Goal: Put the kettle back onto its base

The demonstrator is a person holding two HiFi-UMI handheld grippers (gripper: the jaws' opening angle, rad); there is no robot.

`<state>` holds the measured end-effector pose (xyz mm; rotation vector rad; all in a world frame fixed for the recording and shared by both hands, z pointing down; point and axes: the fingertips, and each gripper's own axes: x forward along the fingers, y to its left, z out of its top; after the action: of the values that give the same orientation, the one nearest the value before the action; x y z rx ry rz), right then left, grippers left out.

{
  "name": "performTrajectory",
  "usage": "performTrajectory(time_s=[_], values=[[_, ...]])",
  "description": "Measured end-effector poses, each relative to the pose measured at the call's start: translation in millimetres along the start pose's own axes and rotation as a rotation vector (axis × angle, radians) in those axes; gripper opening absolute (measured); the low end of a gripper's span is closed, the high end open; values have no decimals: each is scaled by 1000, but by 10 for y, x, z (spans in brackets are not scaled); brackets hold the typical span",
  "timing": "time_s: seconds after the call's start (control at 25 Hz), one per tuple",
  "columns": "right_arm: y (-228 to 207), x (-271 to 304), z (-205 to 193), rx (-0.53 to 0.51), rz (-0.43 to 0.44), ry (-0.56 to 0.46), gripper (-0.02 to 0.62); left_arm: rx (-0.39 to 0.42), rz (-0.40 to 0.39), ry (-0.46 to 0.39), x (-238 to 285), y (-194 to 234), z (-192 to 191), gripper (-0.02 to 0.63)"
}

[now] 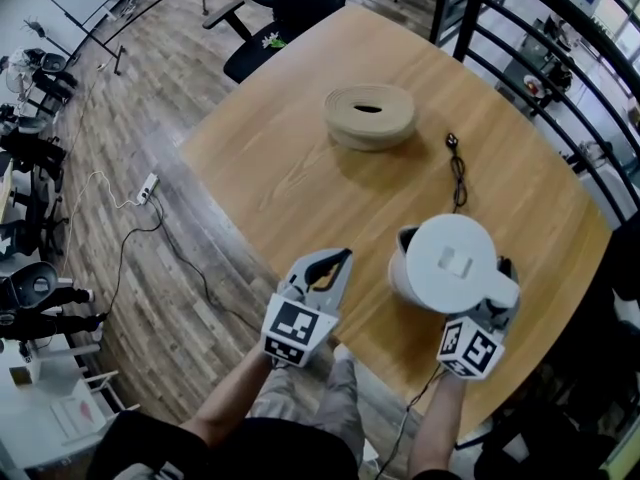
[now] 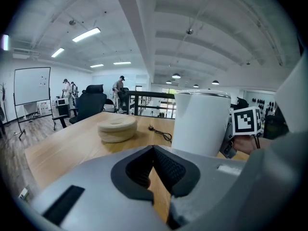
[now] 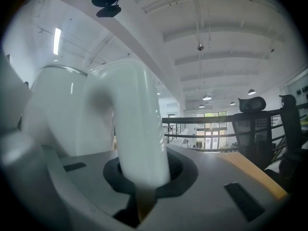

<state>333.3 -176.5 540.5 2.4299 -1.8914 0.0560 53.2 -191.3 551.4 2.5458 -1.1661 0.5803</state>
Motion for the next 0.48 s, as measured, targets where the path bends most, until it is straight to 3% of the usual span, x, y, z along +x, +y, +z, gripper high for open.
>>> performTrajectory(time_s=[0.48], values=[[-65, -63, -128, 25, -8, -3, 38, 3, 5, 11, 0, -8, -71, -3]])
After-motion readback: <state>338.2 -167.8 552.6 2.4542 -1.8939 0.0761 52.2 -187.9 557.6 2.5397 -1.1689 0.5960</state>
